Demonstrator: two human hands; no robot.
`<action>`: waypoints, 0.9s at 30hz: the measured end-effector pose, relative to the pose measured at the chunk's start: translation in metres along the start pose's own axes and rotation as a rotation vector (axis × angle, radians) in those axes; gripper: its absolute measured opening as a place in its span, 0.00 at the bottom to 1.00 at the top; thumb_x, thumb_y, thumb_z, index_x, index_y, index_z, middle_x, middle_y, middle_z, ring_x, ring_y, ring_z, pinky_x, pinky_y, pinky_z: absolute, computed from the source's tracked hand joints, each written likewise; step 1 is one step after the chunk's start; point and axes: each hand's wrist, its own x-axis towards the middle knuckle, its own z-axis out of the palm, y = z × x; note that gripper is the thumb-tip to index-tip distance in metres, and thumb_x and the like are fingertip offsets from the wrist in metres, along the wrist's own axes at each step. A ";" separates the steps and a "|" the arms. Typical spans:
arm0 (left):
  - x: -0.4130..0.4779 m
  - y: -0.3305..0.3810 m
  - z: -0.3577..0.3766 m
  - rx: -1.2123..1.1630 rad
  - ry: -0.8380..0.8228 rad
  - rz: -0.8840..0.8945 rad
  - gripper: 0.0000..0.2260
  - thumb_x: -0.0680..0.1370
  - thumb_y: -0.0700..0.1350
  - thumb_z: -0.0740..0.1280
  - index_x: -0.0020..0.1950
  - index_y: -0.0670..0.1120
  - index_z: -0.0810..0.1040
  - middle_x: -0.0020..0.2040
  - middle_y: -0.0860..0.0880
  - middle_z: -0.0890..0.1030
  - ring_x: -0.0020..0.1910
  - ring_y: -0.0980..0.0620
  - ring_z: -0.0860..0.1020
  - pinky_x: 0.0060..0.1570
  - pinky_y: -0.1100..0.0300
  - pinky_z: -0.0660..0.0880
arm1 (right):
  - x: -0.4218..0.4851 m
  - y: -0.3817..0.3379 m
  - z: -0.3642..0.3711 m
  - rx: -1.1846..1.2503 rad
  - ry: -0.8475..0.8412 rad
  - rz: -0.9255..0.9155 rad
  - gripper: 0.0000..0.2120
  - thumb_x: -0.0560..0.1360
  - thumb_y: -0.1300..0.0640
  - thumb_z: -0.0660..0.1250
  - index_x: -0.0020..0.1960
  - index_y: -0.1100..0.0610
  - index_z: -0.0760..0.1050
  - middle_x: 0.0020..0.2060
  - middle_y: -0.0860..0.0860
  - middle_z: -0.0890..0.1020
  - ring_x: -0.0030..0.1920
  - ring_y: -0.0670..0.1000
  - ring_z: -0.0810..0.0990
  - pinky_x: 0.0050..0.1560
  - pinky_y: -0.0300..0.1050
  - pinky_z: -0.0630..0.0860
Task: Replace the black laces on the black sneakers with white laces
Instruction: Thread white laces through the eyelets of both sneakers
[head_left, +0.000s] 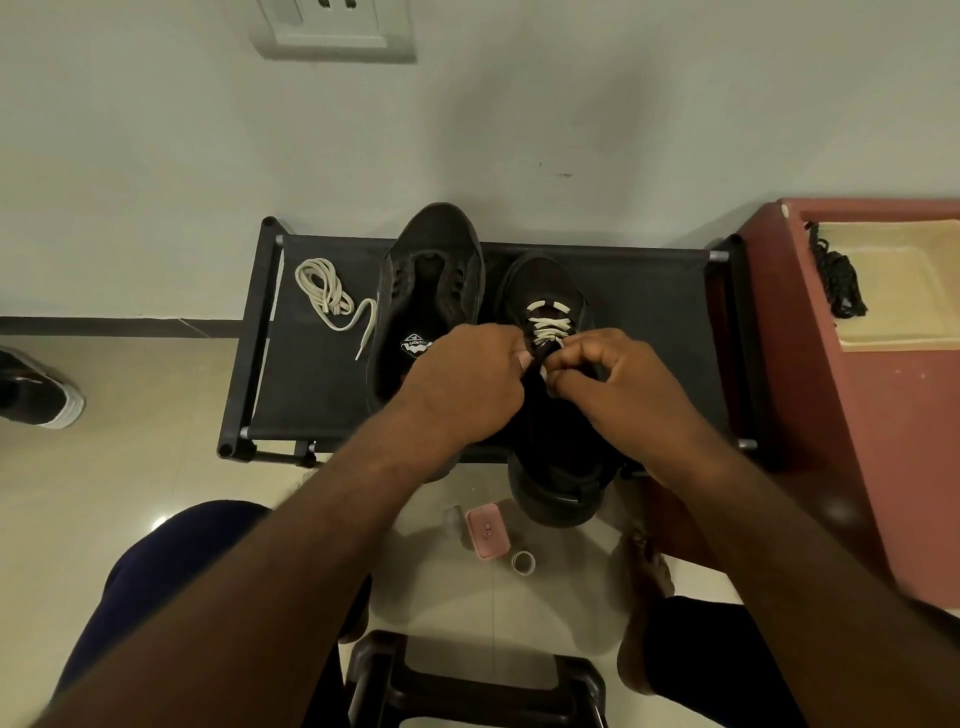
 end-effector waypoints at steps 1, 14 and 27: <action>-0.001 0.000 -0.001 -0.094 0.017 -0.013 0.08 0.81 0.43 0.61 0.45 0.45 0.78 0.41 0.48 0.80 0.42 0.48 0.78 0.44 0.53 0.76 | 0.000 0.000 0.000 -0.011 0.010 -0.021 0.04 0.76 0.64 0.70 0.45 0.58 0.84 0.38 0.40 0.77 0.42 0.26 0.74 0.43 0.20 0.67; -0.001 -0.003 -0.011 -0.411 0.312 -0.154 0.16 0.77 0.43 0.68 0.33 0.35 0.75 0.25 0.44 0.73 0.23 0.56 0.68 0.25 0.72 0.67 | 0.004 0.015 0.013 -0.145 0.067 -0.115 0.08 0.76 0.59 0.71 0.53 0.50 0.84 0.45 0.36 0.78 0.49 0.29 0.72 0.48 0.20 0.65; -0.003 -0.001 -0.008 -0.134 -0.043 0.012 0.10 0.83 0.46 0.62 0.60 0.47 0.79 0.49 0.50 0.81 0.45 0.55 0.78 0.44 0.64 0.75 | 0.000 0.018 0.016 -0.175 0.049 -0.083 0.13 0.75 0.66 0.68 0.55 0.51 0.81 0.54 0.44 0.74 0.58 0.44 0.74 0.56 0.26 0.67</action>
